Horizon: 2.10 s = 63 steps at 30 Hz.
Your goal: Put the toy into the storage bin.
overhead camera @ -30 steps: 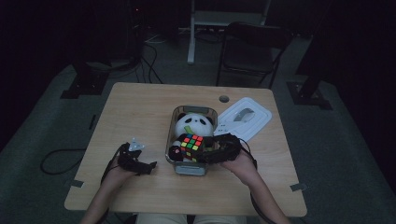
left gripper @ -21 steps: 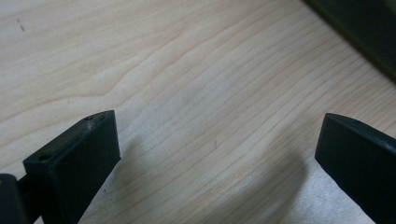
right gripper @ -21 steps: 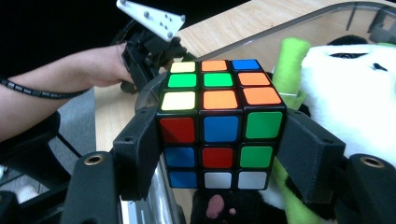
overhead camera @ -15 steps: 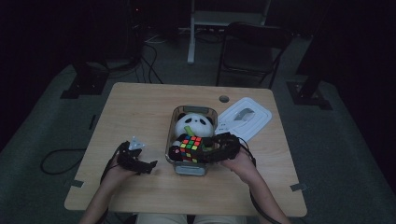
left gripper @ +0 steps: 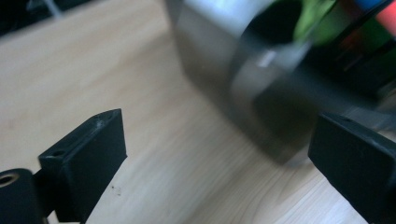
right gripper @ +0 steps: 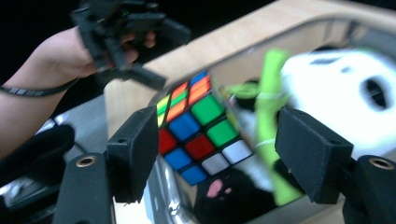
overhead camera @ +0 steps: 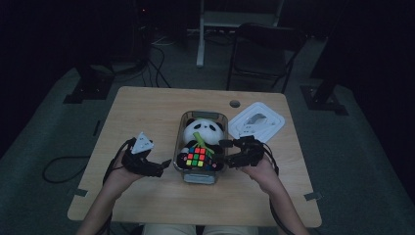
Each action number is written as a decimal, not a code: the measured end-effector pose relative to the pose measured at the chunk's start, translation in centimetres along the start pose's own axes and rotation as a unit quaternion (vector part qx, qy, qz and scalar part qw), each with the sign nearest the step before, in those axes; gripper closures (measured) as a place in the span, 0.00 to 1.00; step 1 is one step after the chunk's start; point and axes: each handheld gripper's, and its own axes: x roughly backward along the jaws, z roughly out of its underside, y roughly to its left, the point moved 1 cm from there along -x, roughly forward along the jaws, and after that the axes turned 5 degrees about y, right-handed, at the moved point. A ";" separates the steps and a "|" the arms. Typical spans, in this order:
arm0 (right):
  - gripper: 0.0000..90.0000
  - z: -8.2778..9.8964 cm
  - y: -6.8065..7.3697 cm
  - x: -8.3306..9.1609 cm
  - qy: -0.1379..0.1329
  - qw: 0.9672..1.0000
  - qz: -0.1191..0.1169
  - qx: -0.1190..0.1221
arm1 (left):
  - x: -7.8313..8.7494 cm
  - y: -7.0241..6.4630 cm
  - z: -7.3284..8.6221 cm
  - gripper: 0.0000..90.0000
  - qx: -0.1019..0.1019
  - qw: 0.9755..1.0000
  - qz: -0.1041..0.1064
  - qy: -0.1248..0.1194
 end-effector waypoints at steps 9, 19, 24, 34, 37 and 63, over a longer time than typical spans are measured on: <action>0.80 -1.8 1.7 -0.1 -0.002 0.999 0.033 0.001 | 0.3 -3.2 -4.0 0.36 -0.041 0.995 0.076 -0.046; 1.00 -2.8 2.5 -2.9 0.036 0.999 0.034 0.021 | -1.3 -5.3 -5.6 0.87 -0.087 0.988 0.121 -0.030; 1.00 -2.4 2.3 -3.4 0.053 0.998 0.038 0.022 | -1.7 -5.2 -6.0 0.96 -0.095 0.987 0.127 -0.022; 1.00 -2.3 1.2 -3.6 0.075 0.996 0.034 -0.020 | -2.8 -4.9 -6.1 1.00 -0.094 0.987 0.127 -0.014; 1.00 -2.3 1.3 -4.0 0.080 0.996 0.041 -0.020 | -3.0 -4.9 -6.1 1.00 -0.100 0.987 0.127 -0.002; 1.00 -1.4 0.7 -5.7 0.133 0.989 0.057 -0.011 | -6.6 -3.5 -4.8 1.00 -0.128 0.981 0.076 0.126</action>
